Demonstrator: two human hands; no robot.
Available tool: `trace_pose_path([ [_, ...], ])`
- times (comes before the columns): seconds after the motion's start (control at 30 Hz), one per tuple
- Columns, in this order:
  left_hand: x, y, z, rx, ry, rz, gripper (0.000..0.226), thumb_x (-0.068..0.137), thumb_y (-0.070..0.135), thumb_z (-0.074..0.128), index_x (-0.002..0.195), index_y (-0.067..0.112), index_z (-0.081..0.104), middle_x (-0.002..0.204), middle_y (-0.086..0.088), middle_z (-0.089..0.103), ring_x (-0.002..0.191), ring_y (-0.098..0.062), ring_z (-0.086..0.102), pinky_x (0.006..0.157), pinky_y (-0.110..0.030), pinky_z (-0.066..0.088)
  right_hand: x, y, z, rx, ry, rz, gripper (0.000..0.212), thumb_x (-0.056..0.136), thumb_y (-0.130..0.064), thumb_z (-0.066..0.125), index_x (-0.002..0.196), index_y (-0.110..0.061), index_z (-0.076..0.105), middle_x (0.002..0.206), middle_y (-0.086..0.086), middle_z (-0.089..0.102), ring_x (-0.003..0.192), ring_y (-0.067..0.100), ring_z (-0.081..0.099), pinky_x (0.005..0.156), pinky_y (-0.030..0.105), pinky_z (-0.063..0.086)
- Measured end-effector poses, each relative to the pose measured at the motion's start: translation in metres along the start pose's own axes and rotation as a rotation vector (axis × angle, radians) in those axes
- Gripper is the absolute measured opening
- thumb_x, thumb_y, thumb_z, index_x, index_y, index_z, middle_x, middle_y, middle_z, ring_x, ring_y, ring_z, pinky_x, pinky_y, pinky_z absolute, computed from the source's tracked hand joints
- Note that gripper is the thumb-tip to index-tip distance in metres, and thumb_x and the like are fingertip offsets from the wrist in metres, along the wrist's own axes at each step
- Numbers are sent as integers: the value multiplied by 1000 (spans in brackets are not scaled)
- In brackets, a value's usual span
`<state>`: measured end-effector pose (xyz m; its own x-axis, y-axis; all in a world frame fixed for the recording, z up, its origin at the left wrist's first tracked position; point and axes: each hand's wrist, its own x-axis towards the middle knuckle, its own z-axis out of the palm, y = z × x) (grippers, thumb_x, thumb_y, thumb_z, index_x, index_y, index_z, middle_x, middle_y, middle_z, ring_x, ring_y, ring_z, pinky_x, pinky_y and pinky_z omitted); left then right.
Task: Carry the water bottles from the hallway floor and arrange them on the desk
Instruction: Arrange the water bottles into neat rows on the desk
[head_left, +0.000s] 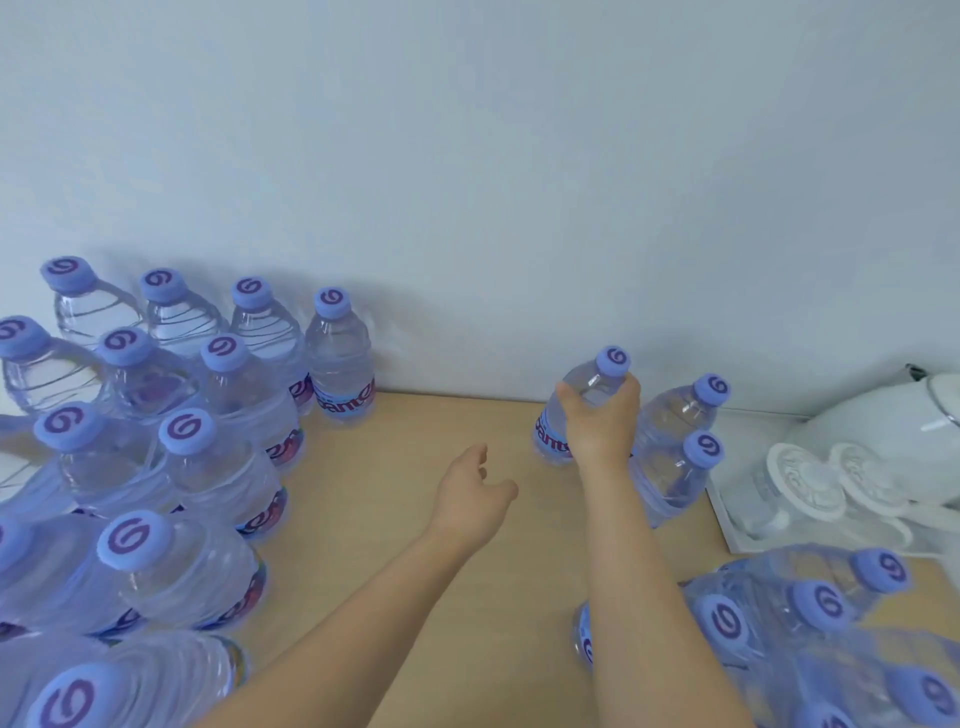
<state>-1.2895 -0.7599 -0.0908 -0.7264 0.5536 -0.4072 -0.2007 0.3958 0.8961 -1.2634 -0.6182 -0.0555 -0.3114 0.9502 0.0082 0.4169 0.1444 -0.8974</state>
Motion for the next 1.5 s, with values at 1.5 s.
trace_pose_path([
  [1.5, -22, -49, -93, -634, 469, -279, 63, 86, -7, 49, 144, 12, 35, 85, 15, 48, 69, 3, 43, 56, -12, 33, -130, -64, 122, -107, -609, -277, 63, 61, -35, 86, 110, -26, 47, 103, -16, 57, 99, 10, 57, 78, 26, 44],
])
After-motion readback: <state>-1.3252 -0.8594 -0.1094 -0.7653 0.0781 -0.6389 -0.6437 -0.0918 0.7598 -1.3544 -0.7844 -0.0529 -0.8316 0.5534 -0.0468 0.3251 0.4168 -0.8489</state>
